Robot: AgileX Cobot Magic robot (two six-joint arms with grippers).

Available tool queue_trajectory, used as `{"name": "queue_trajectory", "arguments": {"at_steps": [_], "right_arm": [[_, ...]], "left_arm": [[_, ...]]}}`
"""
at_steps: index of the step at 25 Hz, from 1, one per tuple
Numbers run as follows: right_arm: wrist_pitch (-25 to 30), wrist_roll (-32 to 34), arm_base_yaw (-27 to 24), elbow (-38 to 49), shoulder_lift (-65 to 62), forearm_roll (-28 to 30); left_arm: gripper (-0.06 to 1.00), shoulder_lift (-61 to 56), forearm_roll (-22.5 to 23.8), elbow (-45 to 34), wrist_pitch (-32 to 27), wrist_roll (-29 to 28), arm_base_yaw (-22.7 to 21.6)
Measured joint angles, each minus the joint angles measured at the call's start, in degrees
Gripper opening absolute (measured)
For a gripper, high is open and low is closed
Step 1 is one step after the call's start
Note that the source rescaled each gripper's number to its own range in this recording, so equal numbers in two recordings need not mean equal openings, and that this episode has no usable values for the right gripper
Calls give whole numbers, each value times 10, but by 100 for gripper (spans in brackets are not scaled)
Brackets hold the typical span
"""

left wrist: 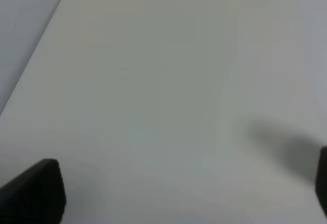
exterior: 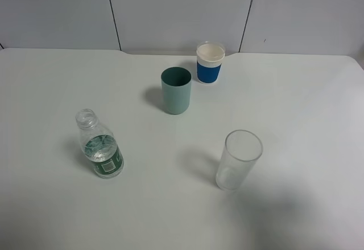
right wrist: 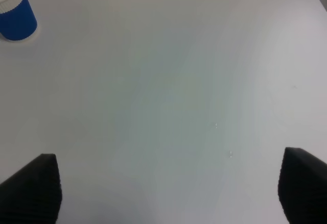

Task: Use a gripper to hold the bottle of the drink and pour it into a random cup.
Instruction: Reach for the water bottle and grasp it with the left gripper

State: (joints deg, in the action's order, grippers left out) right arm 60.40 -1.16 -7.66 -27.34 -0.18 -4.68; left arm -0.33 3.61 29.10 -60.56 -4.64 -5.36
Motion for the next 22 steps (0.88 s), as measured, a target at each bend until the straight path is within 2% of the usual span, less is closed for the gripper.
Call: {"name": "queue_trajectory", "arguments": {"at_steps": [22], "right_arm": [[0, 0, 0, 0, 0, 0]], "left_arm": [[100, 0, 0, 0, 0, 0, 0]]}}
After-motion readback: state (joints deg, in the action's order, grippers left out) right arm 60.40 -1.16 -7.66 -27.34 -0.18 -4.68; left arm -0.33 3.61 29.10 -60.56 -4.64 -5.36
